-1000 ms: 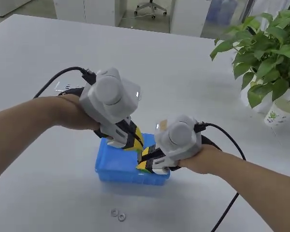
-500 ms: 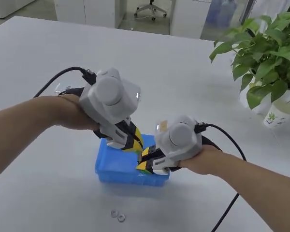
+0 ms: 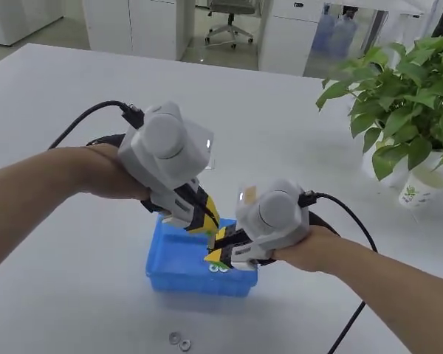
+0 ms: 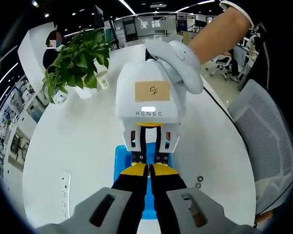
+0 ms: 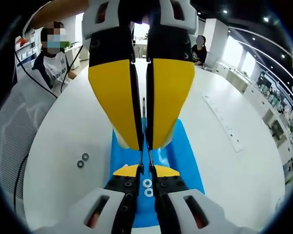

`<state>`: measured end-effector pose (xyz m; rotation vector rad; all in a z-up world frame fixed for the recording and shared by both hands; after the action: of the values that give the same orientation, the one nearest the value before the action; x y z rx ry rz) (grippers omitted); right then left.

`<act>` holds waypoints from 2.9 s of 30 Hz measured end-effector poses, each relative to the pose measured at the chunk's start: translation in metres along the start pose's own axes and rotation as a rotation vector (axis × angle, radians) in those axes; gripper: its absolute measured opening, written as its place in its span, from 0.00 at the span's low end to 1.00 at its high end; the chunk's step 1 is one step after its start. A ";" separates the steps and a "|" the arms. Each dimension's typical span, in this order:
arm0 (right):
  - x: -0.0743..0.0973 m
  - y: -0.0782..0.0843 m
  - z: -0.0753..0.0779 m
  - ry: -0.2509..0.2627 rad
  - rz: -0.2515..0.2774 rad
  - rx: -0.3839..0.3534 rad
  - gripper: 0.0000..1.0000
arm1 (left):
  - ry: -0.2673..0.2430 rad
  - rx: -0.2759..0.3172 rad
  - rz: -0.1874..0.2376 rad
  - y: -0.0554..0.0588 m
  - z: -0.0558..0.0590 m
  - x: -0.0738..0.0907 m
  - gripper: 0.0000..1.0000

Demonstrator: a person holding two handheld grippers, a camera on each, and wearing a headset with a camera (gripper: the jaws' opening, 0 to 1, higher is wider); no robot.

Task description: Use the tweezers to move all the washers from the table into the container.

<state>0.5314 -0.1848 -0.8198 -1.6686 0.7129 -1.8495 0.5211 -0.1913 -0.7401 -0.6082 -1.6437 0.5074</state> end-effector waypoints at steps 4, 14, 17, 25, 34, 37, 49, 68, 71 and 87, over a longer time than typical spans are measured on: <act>0.006 -0.008 -0.004 -0.001 0.019 -0.005 0.12 | -0.003 -0.003 0.000 -0.006 0.003 0.006 0.06; 0.018 -0.024 -0.013 0.019 0.050 0.015 0.12 | -0.011 -0.002 0.001 -0.018 0.013 0.024 0.06; 0.019 -0.027 -0.018 0.020 0.055 0.022 0.12 | -0.012 -0.012 -0.005 -0.019 0.018 0.027 0.06; 0.022 -0.034 -0.035 0.019 0.073 0.033 0.11 | -0.006 -0.015 -0.017 -0.019 0.035 0.035 0.06; 0.017 -0.032 -0.057 0.001 0.071 0.043 0.11 | 0.011 -0.009 -0.023 -0.015 0.059 0.035 0.06; 0.016 -0.032 -0.064 -0.003 0.074 0.043 0.11 | 0.014 -0.008 -0.023 -0.015 0.064 0.035 0.06; 0.009 -0.024 -0.083 -0.019 0.066 0.042 0.11 | 0.025 -0.006 -0.023 -0.009 0.082 0.027 0.06; -0.004 -0.010 -0.103 -0.030 0.064 0.026 0.11 | 0.045 0.003 -0.021 0.003 0.101 0.013 0.06; -0.006 -0.008 -0.105 -0.027 0.063 0.021 0.11 | 0.047 0.003 -0.019 0.004 0.103 0.011 0.06; -0.014 -0.003 -0.117 -0.030 0.072 0.005 0.12 | 0.068 0.020 -0.010 0.013 0.114 0.007 0.06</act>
<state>0.4163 -0.1697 -0.8380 -1.6427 0.7448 -1.7714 0.4088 -0.1758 -0.7604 -0.5963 -1.5751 0.4904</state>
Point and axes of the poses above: the centre of the closed fingertips' face, and the gripper's own axes: x roughly backward along the fingers, z roughly to its right, y roughly out of its underside, the point moved 2 cm from there along x, roughly backward along the fingers, and after that the axes turned 2 degrees about -x, right-handed, at the moved point
